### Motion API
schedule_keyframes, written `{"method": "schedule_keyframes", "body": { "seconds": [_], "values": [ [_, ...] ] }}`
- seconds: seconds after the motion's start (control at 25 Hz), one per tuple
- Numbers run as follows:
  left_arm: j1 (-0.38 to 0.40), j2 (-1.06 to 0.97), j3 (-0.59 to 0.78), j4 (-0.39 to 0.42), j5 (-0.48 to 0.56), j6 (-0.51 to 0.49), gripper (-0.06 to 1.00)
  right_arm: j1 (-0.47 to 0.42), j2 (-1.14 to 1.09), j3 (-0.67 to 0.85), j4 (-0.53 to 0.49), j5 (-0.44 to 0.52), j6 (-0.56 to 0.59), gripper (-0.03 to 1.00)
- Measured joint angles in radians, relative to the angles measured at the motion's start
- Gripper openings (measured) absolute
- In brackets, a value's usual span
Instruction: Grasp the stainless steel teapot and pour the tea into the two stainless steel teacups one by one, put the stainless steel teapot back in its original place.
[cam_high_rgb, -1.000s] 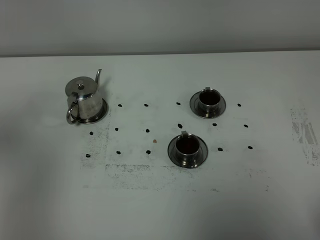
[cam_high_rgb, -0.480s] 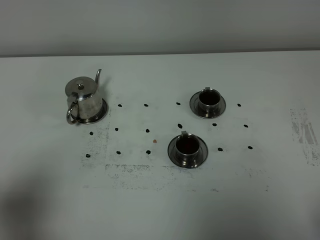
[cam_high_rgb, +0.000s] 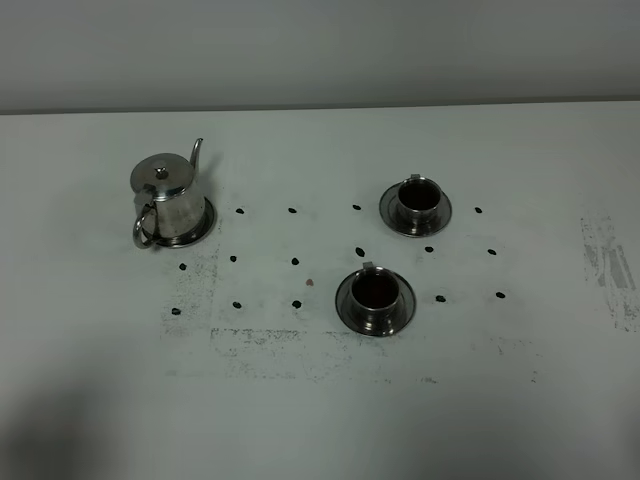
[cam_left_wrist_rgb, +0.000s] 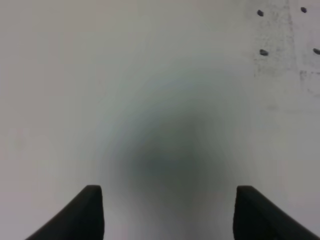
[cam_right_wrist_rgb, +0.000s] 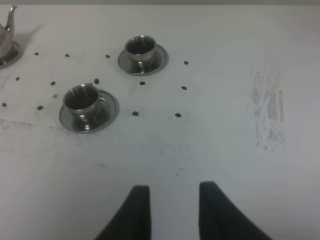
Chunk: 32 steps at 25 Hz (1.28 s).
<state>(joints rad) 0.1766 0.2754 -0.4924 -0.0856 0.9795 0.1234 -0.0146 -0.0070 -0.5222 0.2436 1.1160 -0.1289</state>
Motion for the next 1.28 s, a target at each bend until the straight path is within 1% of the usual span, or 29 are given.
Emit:
{"method": "schedule_keyframes", "body": {
  "seconds": [0.16,0.4,0.68,1.28],
  "values": [
    [-0.018,-0.079,0.001,0.0,0.026,0.0,0.54,0.0,0.0,0.0,0.0,0.0,0.0,0.23],
    [-0.02,-0.198,0.009,0.0,0.053,0.0,0.54,0.0,0.0,0.0,0.0,0.0,0.0,0.23],
    [-0.02,-0.274,0.026,0.0,0.08,0.0,0.54,0.0,0.0,0.0,0.0,0.0,0.0,0.23],
    [-0.022,-0.282,0.026,0.001,0.082,-0.004,0.54,0.0,0.0,0.0,0.0,0.0,0.0,0.23]
  ]
}}
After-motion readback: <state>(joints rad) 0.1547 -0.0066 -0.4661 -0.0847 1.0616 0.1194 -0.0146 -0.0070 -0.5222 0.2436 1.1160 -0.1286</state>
